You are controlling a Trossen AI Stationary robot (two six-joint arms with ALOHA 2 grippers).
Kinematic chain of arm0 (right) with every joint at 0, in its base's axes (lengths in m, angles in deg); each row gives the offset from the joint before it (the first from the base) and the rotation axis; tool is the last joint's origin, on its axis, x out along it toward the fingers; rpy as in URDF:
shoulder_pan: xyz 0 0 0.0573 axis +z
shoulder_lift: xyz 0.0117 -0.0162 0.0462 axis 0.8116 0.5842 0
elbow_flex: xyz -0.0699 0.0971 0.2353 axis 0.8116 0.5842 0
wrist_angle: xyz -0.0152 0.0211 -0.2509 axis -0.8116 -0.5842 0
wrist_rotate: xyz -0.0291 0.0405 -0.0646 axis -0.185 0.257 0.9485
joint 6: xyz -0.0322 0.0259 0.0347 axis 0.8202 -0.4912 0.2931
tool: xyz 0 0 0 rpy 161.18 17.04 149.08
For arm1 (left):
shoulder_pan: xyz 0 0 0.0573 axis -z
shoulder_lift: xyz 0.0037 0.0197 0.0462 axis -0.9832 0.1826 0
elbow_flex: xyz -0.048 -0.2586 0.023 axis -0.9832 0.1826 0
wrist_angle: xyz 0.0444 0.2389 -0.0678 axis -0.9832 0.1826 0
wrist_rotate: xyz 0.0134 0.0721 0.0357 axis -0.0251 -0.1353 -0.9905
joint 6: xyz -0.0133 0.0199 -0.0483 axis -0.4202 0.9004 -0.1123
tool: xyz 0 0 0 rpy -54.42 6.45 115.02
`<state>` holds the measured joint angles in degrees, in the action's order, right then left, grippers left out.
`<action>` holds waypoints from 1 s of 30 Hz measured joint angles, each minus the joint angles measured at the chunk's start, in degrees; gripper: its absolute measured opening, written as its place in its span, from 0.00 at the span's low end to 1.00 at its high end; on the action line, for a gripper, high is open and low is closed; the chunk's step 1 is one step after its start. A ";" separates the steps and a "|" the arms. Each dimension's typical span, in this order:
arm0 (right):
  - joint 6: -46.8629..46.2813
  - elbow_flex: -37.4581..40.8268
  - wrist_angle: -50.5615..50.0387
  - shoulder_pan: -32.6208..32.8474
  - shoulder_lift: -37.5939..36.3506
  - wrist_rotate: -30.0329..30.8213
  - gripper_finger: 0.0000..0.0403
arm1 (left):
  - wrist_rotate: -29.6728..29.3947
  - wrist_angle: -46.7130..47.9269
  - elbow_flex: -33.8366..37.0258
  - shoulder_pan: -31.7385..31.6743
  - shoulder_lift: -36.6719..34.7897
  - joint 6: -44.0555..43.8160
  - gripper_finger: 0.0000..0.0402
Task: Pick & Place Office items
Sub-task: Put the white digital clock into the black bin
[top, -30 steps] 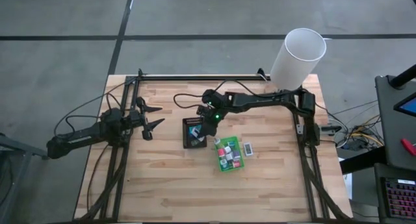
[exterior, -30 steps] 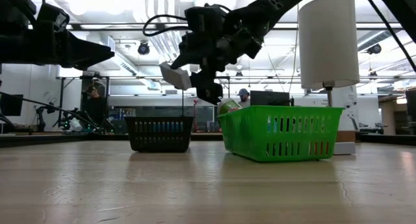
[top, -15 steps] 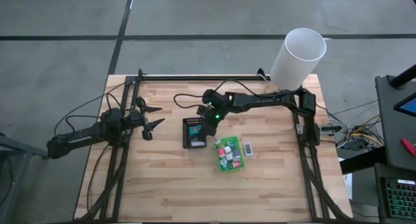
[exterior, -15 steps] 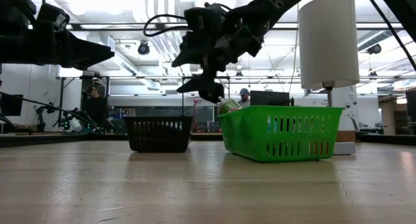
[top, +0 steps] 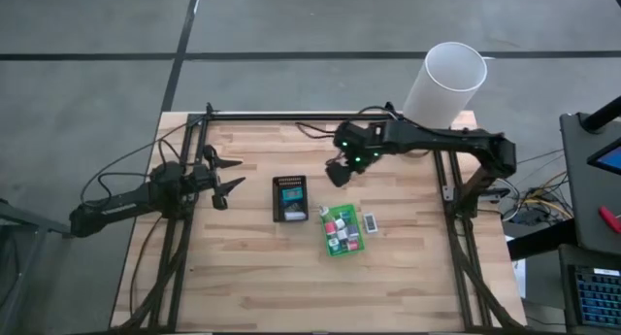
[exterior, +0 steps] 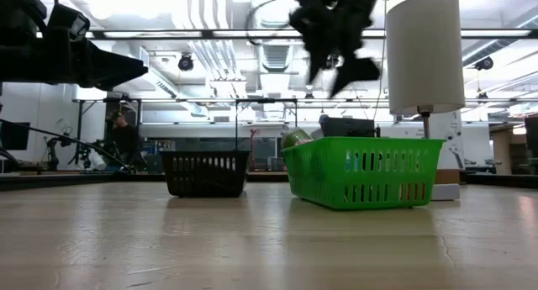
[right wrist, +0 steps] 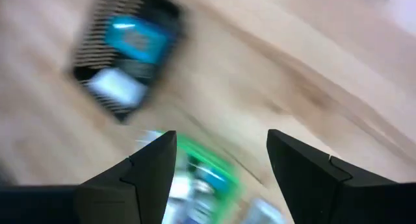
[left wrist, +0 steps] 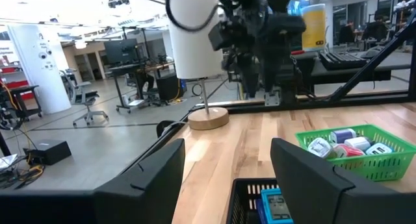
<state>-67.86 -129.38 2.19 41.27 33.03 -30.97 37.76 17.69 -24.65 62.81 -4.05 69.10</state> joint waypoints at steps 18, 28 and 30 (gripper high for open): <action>-28.19 13.42 -13.10 8.12 -4.97 6.15 0.60 | 0.00 -0.01 0.00 -0.02 0.01 -0.01 0.58; -37.43 21.84 -3.50 15.32 -5.87 1.91 0.60 | -0.02 -0.02 0.00 0.00 0.01 0.00 0.58; -39.30 24.21 1.40 16.26 -5.87 1.57 0.60 | -0.02 0.00 0.00 -0.02 0.01 0.00 0.58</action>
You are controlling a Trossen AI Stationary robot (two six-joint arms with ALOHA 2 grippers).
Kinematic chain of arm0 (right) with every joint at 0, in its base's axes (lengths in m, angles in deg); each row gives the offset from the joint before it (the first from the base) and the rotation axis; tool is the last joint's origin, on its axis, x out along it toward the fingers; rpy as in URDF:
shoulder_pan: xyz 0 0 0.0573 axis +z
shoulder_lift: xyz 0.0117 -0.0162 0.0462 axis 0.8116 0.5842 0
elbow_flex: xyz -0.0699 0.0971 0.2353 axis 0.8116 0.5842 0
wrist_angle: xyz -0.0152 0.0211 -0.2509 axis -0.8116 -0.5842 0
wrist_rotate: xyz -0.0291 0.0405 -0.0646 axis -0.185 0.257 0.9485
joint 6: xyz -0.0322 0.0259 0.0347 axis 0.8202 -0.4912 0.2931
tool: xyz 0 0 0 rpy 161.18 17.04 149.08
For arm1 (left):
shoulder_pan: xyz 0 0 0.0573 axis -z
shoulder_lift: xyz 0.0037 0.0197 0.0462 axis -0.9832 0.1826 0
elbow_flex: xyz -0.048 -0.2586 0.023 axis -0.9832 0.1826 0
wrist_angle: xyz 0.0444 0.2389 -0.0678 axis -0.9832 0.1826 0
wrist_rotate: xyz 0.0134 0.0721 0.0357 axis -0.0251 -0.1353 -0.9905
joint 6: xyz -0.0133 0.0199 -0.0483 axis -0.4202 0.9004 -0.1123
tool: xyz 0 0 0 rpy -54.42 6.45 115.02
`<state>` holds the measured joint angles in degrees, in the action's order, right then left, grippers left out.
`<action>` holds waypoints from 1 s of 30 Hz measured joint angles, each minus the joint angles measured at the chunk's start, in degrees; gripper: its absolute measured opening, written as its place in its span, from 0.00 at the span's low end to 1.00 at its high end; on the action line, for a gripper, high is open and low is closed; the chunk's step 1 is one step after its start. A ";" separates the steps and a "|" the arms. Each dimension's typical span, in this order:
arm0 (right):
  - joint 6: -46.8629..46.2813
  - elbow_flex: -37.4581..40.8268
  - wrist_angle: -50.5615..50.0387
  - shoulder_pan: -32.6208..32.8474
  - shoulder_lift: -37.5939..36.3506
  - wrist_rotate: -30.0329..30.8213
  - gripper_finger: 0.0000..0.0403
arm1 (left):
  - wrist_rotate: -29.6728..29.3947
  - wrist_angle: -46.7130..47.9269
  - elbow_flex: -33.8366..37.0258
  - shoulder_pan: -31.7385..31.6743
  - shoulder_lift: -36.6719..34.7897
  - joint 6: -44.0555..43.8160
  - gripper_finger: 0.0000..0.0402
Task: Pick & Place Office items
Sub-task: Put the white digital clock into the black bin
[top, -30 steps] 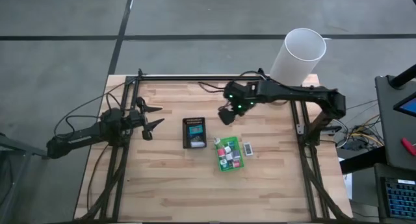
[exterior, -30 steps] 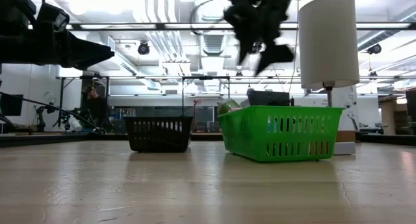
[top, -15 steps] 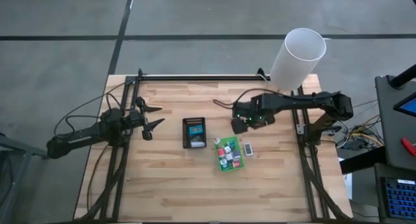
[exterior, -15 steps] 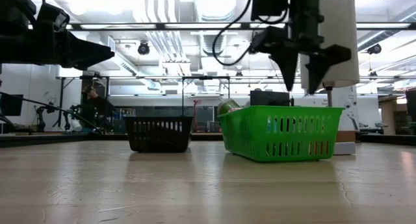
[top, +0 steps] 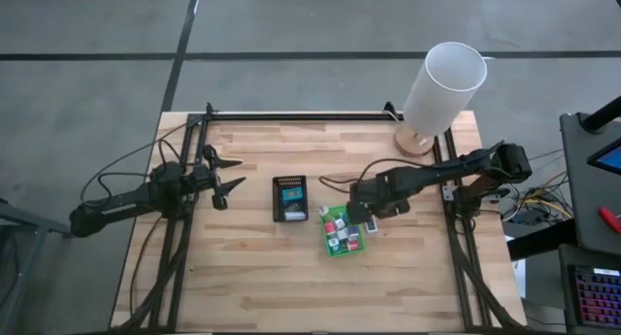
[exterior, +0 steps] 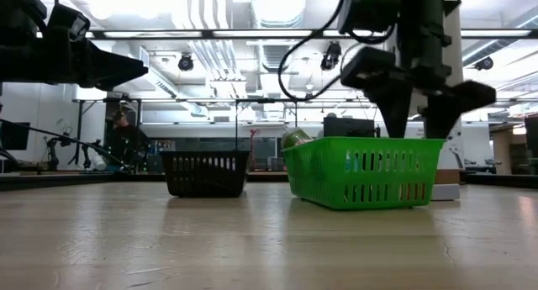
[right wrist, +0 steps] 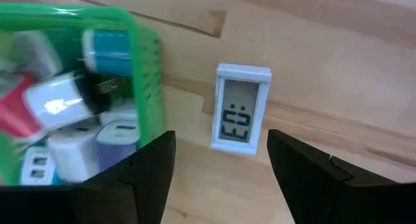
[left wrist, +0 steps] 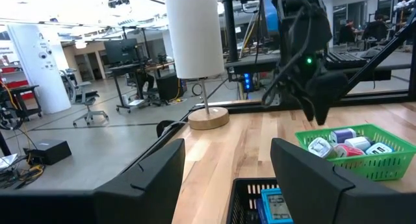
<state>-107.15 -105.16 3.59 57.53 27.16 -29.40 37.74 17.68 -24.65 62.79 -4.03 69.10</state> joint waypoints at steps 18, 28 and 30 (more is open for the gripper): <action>-2.90 6.21 7.13 1.22 1.50 1.12 0.60 | 0.00 -0.02 -0.01 0.00 -0.04 0.00 0.58; -4.73 8.74 12.36 1.37 2.64 1.06 0.60 | 0.00 0.06 0.00 0.00 0.58 0.00 0.58; -5.03 9.13 14.51 1.37 3.14 0.70 0.59 | 0.00 -0.05 0.00 0.01 0.55 -0.02 0.58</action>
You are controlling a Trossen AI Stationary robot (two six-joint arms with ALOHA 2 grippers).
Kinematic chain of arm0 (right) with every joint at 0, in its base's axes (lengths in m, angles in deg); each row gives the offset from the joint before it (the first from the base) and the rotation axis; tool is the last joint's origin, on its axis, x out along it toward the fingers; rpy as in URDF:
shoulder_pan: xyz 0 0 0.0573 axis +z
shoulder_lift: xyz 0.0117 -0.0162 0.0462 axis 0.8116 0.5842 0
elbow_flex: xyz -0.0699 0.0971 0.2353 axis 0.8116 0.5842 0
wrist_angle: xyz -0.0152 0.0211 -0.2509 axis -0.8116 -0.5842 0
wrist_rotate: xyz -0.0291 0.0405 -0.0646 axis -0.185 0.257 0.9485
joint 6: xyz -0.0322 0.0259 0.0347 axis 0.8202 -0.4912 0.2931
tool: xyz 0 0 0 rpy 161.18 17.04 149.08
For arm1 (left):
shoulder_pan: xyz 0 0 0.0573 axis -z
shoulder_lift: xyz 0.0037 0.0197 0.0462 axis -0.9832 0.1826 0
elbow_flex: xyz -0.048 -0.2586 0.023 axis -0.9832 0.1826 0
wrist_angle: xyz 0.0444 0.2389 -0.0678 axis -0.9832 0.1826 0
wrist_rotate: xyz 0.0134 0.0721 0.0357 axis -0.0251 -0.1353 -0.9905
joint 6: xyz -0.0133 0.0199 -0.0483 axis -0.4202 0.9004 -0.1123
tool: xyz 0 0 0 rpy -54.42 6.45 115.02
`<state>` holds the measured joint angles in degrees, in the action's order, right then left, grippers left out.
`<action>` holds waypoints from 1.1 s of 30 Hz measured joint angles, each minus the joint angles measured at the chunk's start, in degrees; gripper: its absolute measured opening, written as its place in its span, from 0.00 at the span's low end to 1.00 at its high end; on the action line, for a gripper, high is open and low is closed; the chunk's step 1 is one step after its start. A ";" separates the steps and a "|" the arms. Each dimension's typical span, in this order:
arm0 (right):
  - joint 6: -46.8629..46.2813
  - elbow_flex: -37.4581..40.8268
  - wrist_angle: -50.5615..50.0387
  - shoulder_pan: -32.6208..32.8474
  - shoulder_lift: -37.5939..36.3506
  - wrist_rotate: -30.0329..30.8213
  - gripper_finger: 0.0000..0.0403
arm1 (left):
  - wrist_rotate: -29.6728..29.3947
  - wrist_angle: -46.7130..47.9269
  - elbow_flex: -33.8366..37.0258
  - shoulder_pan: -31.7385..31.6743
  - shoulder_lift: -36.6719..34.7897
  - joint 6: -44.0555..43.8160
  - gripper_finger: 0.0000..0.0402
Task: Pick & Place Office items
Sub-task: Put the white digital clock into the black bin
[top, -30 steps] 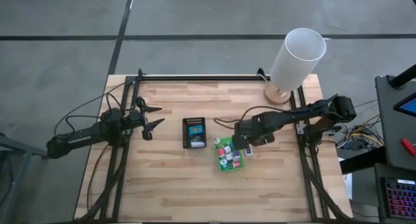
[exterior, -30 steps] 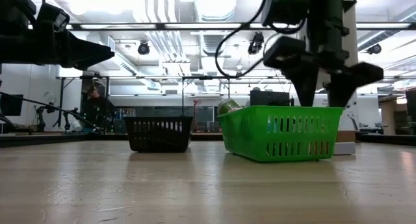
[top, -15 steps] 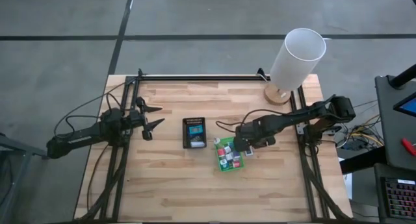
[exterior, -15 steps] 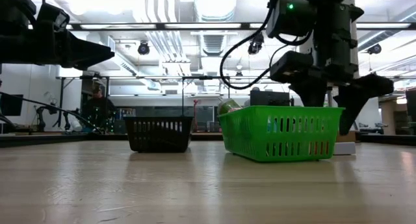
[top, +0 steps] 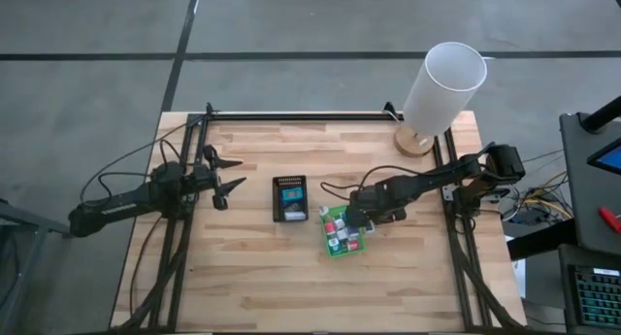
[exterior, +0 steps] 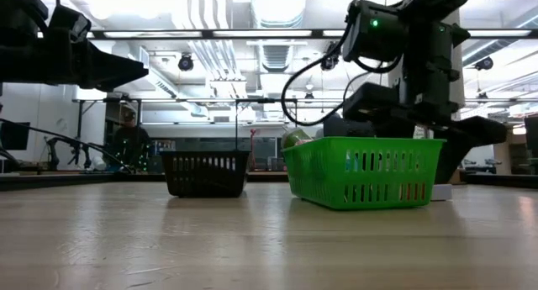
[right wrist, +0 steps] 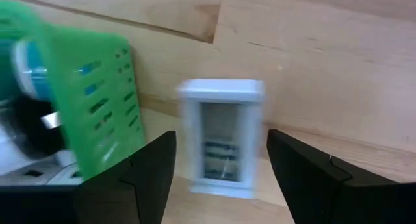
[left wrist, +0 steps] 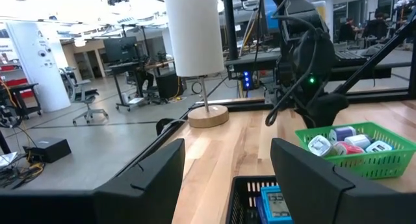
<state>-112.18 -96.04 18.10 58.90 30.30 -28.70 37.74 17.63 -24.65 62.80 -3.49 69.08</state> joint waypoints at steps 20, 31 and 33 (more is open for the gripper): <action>-0.87 0.41 1.95 -0.02 1.23 -0.96 0.39 | 0.00 0.06 0.00 0.01 0.17 0.01 0.58; -0.87 0.34 1.90 -0.02 1.17 -1.11 0.34 | 0.00 0.06 0.00 0.01 0.17 0.02 0.58; -0.87 0.34 1.79 -0.02 1.11 -1.10 0.34 | 0.00 0.06 0.00 0.01 0.17 0.02 0.58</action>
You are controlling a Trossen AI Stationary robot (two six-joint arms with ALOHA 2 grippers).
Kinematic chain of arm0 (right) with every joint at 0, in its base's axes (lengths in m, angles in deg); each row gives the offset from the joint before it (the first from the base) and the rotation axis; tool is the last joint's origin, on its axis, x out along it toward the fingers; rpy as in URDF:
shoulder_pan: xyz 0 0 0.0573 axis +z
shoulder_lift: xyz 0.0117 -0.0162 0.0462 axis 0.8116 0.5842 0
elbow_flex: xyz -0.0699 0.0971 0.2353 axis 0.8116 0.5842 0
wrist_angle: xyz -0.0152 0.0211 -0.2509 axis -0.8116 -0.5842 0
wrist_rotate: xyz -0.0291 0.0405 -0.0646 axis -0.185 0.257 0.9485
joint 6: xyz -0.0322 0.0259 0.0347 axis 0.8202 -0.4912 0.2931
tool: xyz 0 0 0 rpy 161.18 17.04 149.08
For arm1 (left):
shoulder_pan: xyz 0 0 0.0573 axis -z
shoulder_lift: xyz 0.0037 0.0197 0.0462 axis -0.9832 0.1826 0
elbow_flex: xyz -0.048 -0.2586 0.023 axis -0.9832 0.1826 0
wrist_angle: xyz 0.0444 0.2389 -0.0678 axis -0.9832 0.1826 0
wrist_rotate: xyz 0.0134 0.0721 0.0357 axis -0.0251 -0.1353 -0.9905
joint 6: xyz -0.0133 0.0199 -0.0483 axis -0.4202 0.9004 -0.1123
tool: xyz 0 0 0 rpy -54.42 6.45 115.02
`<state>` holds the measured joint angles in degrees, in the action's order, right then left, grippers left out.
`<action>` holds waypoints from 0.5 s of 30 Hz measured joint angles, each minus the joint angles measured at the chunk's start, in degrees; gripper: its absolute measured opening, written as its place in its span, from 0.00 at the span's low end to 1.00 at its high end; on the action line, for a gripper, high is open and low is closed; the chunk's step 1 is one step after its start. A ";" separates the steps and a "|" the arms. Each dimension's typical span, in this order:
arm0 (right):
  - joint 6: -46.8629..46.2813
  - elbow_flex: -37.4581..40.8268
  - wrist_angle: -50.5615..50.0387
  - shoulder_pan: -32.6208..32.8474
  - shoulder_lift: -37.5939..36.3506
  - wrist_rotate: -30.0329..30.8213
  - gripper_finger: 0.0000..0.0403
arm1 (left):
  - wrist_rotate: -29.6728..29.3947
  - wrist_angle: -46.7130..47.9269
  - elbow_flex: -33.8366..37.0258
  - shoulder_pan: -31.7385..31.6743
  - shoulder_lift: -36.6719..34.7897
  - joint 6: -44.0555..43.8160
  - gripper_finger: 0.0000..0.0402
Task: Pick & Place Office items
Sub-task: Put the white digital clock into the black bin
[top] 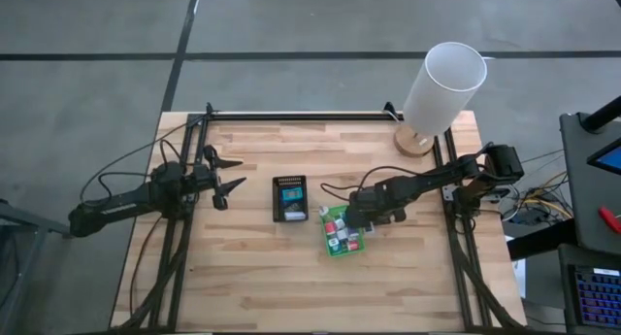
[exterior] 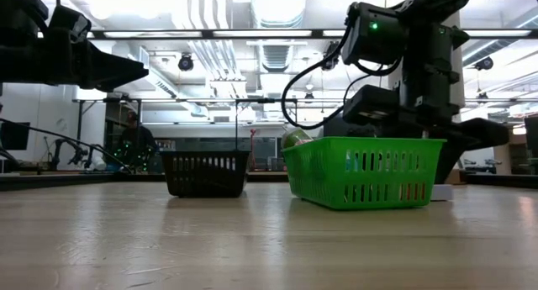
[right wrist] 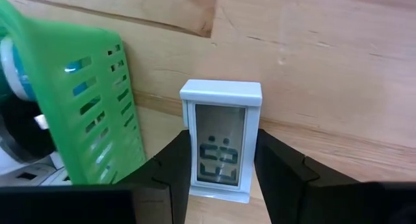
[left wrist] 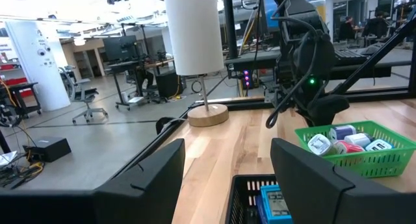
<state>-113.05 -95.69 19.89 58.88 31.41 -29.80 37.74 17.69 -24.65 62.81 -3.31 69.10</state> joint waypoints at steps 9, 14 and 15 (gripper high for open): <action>0.22 0.02 -3.45 -0.02 -5.16 2.20 0.34 | 0.00 0.00 0.00 -0.02 0.02 0.00 0.58; 0.64 0.02 -6.98 -0.02 -11.46 7.27 0.34 | 0.00 -0.02 0.00 -0.02 0.02 -0.02 0.58; 0.67 0.02 -7.81 -0.02 -12.81 8.55 0.34 | 0.00 0.00 0.00 -0.02 0.02 0.00 0.58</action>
<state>-112.38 -95.67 12.08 58.85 18.60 -21.25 37.74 17.69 -24.65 62.79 -3.29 69.09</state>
